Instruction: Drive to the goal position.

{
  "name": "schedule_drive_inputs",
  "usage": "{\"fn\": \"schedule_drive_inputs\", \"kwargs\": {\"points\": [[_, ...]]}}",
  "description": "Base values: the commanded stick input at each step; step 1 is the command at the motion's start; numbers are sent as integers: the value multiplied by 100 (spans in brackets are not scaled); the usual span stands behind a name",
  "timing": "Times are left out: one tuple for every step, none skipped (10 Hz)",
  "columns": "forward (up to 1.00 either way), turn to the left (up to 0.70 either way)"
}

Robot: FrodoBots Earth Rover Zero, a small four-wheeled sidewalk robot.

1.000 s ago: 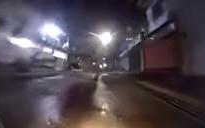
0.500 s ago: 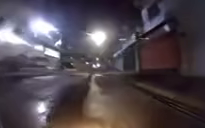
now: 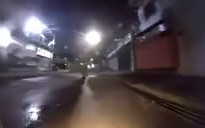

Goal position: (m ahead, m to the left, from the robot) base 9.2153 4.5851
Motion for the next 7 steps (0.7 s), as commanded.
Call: {"fn": "schedule_drive_inputs", "kwargs": {"points": [[70,0],[70,0],[70,0],[70,0],[70,0],[70,0],[70,0]]}}
